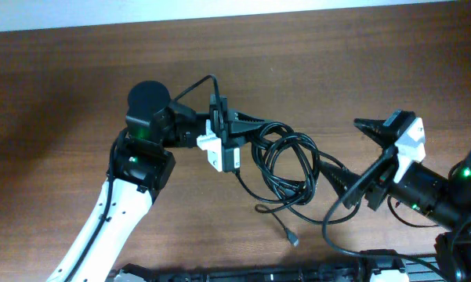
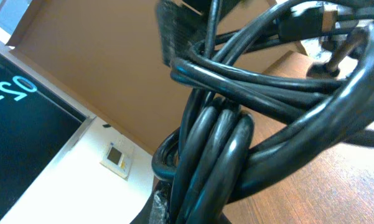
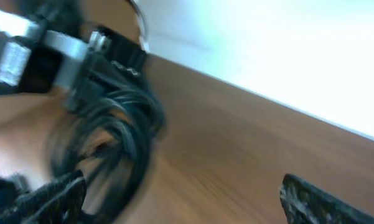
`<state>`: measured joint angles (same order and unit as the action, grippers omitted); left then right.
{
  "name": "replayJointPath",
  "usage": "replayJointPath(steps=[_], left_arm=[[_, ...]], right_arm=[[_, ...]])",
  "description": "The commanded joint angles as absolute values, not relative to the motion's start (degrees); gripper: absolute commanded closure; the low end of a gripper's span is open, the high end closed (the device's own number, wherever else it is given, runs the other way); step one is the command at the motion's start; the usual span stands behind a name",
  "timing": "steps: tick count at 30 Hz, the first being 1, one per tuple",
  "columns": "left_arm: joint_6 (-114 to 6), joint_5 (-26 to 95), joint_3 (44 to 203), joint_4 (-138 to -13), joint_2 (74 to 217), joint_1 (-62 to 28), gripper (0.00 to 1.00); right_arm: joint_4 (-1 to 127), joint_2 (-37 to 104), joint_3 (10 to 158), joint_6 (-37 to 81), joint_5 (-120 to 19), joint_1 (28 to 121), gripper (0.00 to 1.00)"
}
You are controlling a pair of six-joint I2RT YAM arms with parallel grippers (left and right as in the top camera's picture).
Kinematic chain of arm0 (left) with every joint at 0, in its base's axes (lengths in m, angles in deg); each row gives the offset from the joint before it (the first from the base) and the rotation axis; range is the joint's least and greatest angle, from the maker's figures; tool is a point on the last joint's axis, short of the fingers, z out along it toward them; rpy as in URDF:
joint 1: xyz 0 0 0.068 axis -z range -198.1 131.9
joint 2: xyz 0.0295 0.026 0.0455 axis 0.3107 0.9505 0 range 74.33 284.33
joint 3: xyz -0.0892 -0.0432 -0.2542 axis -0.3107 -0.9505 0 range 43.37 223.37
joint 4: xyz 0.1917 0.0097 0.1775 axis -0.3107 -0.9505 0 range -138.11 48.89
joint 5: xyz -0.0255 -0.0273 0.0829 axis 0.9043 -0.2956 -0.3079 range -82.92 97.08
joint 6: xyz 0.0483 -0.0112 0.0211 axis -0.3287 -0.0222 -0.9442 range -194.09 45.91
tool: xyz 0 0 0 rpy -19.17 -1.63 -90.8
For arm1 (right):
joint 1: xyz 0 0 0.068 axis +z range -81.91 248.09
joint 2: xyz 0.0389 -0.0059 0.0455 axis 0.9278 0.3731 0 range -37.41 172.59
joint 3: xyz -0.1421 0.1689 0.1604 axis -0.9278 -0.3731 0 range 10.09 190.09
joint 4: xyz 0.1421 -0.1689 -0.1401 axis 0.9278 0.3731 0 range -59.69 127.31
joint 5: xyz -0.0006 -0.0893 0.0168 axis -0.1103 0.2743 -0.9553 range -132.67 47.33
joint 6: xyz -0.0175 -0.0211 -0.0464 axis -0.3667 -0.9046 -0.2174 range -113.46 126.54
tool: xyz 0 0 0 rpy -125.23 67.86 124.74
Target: Untangle cables
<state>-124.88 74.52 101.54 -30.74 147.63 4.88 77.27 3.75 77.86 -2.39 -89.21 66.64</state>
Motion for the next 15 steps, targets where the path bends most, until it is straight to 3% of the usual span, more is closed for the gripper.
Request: replayJointPath(steps=[1,9,12,15], left_arm=[[-124.9,74.6,101.8,-30.6,147.4,6.2,1.0],[-125.0,74.6,101.8,-29.3,147.4,7.0,1.0],[-125.0,74.9,101.8,-28.3,147.4,7.0,1.0],[-125.2,76.0,101.8,-26.6,147.4,7.0,1.0]], right_arm=[[75.5,3.5,78.9,-1.5,-99.9,66.6,0.01],[78.9,3.5,78.9,-1.6,-94.4,66.6,0.01],[79.2,3.5,78.9,-1.5,-93.7,66.6,0.11],[79.6,3.5,78.9,-1.6,-98.6,66.6,0.12]])
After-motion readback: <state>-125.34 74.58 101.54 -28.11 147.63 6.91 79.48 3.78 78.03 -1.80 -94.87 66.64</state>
